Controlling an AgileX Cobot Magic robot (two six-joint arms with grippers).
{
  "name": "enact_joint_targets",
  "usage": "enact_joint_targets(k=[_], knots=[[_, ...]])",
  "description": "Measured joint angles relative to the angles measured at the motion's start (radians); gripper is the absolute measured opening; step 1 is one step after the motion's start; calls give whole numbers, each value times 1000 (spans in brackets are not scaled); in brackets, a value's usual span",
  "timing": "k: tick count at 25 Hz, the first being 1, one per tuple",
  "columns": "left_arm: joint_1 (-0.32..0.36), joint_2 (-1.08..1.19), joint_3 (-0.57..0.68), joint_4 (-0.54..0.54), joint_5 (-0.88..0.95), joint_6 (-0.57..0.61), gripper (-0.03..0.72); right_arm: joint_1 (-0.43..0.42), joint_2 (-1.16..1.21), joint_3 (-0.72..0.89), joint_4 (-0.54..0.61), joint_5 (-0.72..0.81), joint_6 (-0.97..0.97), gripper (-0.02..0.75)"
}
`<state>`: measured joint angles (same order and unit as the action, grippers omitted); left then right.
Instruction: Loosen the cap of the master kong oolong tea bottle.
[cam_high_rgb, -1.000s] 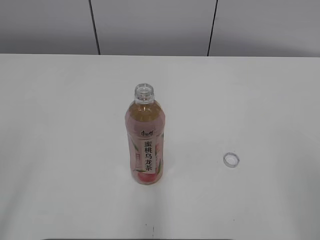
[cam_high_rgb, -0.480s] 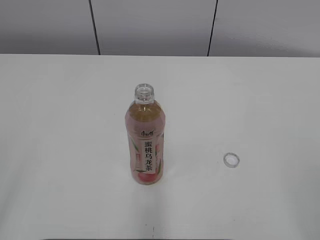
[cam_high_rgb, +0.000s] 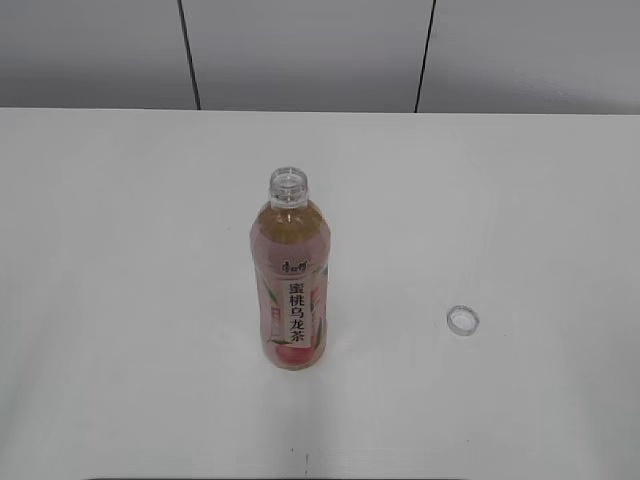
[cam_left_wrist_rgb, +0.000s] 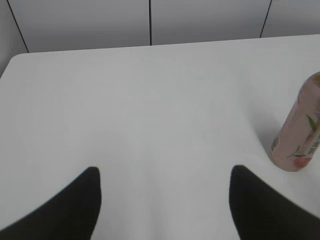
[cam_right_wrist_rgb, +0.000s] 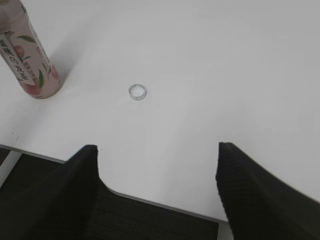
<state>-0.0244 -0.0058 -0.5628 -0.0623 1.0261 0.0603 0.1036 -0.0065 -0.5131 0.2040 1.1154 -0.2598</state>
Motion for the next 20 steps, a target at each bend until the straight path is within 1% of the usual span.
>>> enact_joint_targets(k=[13,20], knots=[[0,0,0,0,0,0,464,0,0,0,0,0,0,554],[0,0,0,0,0,0,449,0,0,0,-35,-1,17,554]])
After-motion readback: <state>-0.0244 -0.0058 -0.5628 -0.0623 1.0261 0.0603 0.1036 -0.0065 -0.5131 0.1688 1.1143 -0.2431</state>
